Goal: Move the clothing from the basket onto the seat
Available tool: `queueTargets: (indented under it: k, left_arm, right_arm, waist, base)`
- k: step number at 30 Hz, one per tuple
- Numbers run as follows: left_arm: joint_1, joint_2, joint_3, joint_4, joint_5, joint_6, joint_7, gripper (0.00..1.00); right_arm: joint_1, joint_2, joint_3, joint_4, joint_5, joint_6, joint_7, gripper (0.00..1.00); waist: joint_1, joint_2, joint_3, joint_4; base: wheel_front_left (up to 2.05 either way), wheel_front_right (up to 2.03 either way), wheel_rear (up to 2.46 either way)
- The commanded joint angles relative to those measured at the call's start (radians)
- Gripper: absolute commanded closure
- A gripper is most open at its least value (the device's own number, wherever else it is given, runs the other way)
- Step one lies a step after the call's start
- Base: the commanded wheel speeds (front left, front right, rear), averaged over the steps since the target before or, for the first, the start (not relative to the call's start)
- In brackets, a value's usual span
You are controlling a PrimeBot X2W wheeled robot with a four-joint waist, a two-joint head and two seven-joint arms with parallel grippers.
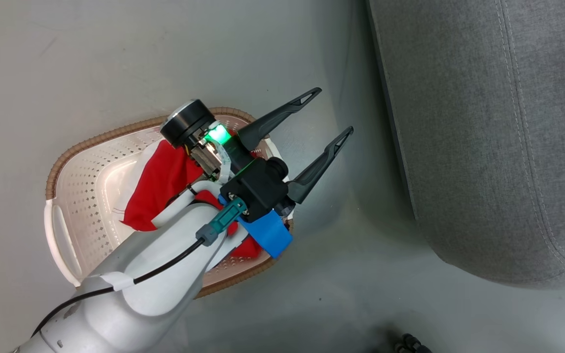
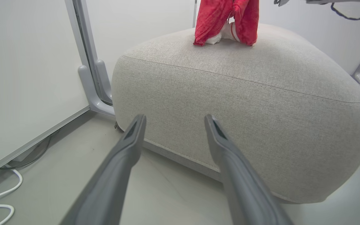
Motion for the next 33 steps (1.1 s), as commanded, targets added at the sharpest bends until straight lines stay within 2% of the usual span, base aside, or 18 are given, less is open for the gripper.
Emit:
queueTargets:
  k: [1, 8, 9, 10, 11, 21, 22, 27, 33]
  left_arm:
    - [-0.019, -0.005, -0.003, -0.003, 0.002, -0.001, -0.005, 0.00]
    - [-0.026, -0.009, -0.010, 0.003, -0.003, -0.001, -0.005, 0.00]
    - [-0.025, -0.009, -0.010, 0.003, -0.003, -0.001, -0.005, 0.00]
    - [-0.023, -0.009, -0.010, 0.004, -0.004, -0.001, -0.005, 0.00]
    - [-0.019, -0.010, -0.009, 0.005, -0.005, -0.001, -0.005, 0.00]
    - [0.058, -0.045, 0.017, 0.009, -0.017, 0.006, -0.005, 0.00]
    - [0.084, -0.055, 0.029, 0.010, -0.021, 0.009, -0.005, 0.00]
    - [0.154, -0.071, 0.079, 0.012, -0.035, 0.023, -0.005, 0.00]
    - [0.234, -0.073, 0.147, 0.014, -0.046, 0.040, -0.005, 0.00]
  right_arm:
    - [0.028, 0.011, -0.015, 0.030, -0.005, 0.000, 0.000, 1.00]
    - [0.056, 0.040, -0.046, 0.140, -0.020, 0.000, 0.000, 1.00]
    - [0.056, 0.041, -0.046, 0.144, -0.023, 0.000, 0.000, 0.71]
    - [0.057, 0.045, -0.052, 0.154, -0.022, 0.000, 0.000, 0.31]
    - [0.060, 0.047, -0.053, 0.159, -0.023, 0.000, 0.000, 0.00]
    - [0.228, 0.092, -0.032, 0.042, -0.018, 0.000, 0.000, 0.00]
    - [0.293, 0.099, -0.009, 0.001, -0.018, 0.000, 0.000, 0.00]
    - [0.430, 0.135, 0.066, -0.112, 0.019, 0.000, 0.000, 0.00]
    - [0.524, 0.150, 0.183, -0.195, 0.046, 0.000, 0.000, 0.00]
  waist:
    - [-0.0002, 0.0000, -0.001, 0.004]
    - [-0.0002, 0.0000, -0.013, 0.009]
    - [-0.0002, 0.0000, -0.018, 0.008]
    - [-0.0002, 0.0000, -0.024, 0.008]
    - [-0.0002, 0.0000, -0.033, 0.007]
    - [-0.0002, 0.0000, -0.185, 0.005]
    - [-0.0002, 0.0000, -0.227, 0.008]
    - [-0.0002, 0.0000, -0.334, 0.024]
    - [-0.0002, 0.0000, -0.417, 0.056]
  base:
    - [0.00, 0.00, 0.00]
    - [0.00, 0.00, 0.00]
    - [0.00, 0.00, 0.00]
    - [0.00, 0.00, 0.00]
    - [0.00, 0.00, 0.00]
    - [0.00, 0.00, 0.00]
    - [0.00, 0.00, 0.00]
    - [0.00, 0.00, 0.00]
    - [0.00, 0.00, 0.00]
